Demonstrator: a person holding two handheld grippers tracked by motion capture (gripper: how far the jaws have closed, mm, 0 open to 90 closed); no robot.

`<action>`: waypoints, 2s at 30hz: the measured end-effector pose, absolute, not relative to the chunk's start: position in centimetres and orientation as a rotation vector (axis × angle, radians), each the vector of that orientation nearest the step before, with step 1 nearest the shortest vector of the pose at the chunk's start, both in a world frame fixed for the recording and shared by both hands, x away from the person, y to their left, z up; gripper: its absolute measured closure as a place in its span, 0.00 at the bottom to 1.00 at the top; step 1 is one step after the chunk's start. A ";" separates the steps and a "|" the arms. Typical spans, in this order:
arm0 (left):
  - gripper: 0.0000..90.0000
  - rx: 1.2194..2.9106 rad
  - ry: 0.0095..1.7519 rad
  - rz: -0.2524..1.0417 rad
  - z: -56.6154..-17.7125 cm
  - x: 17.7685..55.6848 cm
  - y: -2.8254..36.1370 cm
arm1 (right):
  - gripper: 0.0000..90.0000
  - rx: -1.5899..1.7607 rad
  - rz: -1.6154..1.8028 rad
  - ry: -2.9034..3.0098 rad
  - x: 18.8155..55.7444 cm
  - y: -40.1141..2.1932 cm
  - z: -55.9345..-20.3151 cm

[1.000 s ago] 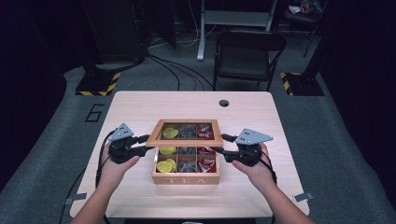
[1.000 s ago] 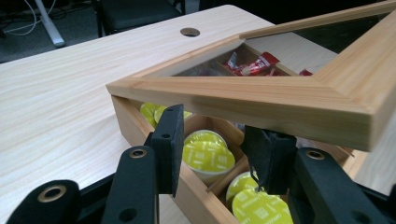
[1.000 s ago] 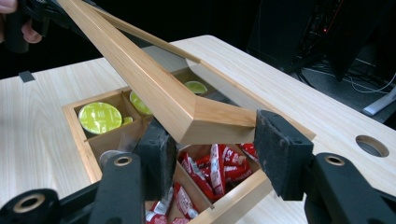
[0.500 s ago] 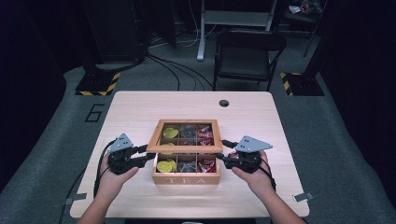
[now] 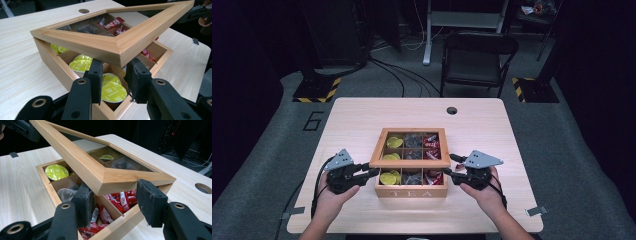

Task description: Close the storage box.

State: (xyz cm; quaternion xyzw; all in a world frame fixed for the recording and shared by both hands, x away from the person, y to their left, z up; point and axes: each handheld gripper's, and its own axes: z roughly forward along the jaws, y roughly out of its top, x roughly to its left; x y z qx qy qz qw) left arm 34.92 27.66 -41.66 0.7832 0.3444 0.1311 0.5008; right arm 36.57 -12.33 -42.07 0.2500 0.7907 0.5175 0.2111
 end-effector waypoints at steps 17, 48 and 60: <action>0.75 1.887 0.856 0.295 -43.0 34.4 27.9 | 0.52 0.746 1.450 2.243 36.0 -12.6 -43.5; 0.74 1.903 0.854 0.268 -45.2 33.5 28.0 | 0.69 0.891 1.532 2.377 35.1 -13.5 -45.1; 0.72 1.919 0.861 0.272 -45.8 33.2 27.9 | 0.69 0.893 1.509 2.383 34.8 -13.3 -45.8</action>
